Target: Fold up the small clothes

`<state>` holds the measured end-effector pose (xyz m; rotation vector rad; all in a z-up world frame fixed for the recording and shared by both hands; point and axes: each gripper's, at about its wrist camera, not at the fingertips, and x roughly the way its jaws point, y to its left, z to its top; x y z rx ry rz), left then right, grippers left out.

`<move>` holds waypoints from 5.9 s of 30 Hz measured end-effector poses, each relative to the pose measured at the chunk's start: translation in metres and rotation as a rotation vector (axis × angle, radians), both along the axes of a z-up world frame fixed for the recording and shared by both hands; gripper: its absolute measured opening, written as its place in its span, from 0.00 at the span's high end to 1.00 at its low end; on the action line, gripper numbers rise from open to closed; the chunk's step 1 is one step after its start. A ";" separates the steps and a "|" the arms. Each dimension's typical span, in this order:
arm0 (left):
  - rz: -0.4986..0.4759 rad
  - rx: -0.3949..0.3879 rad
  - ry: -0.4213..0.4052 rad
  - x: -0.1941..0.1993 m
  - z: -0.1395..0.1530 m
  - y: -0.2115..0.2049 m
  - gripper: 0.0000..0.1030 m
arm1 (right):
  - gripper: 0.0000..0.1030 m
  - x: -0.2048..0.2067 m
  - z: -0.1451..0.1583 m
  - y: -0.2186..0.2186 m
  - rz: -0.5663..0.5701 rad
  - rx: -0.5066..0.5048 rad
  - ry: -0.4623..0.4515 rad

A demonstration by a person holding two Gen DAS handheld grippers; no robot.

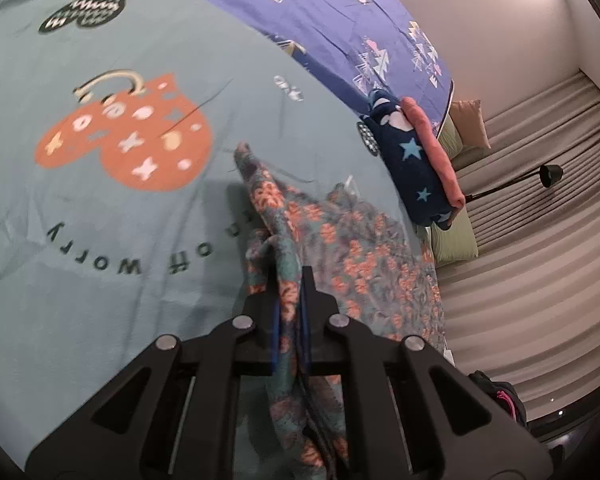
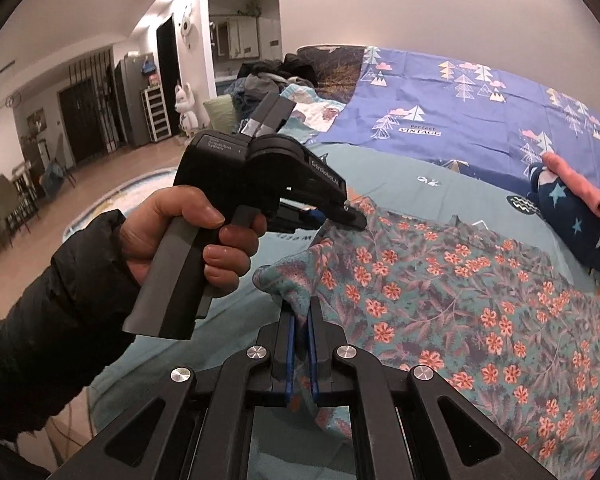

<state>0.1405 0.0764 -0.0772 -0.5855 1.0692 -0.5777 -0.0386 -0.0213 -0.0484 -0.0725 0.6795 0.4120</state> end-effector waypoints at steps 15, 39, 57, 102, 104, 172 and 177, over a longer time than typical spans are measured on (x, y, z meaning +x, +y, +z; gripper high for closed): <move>-0.147 0.148 -0.143 -0.005 0.087 -0.122 0.93 | 0.96 -0.032 0.035 -0.092 -0.129 0.221 -0.110; -0.463 0.368 -0.130 -0.052 0.047 -0.391 0.93 | 0.96 -0.123 -0.002 -0.298 -0.573 0.443 -0.068; -0.510 0.334 -0.237 -0.082 0.066 -0.398 0.78 | 0.91 -0.151 -0.049 -0.331 -0.678 0.494 0.133; -0.512 0.623 -0.472 -0.204 0.011 -0.228 0.47 | 0.77 -0.060 -0.035 -0.355 -0.586 0.408 0.317; -0.495 0.562 -0.428 -0.196 0.021 -0.219 0.47 | 0.77 -0.056 -0.024 -0.360 -0.580 0.398 0.282; -0.361 0.495 -0.387 -0.127 0.017 -0.233 0.22 | 0.38 -0.015 -0.030 -0.357 -0.485 0.301 0.329; -0.301 0.501 -0.333 -0.110 0.009 -0.225 0.22 | 0.36 -0.007 -0.042 -0.376 -0.466 0.374 0.361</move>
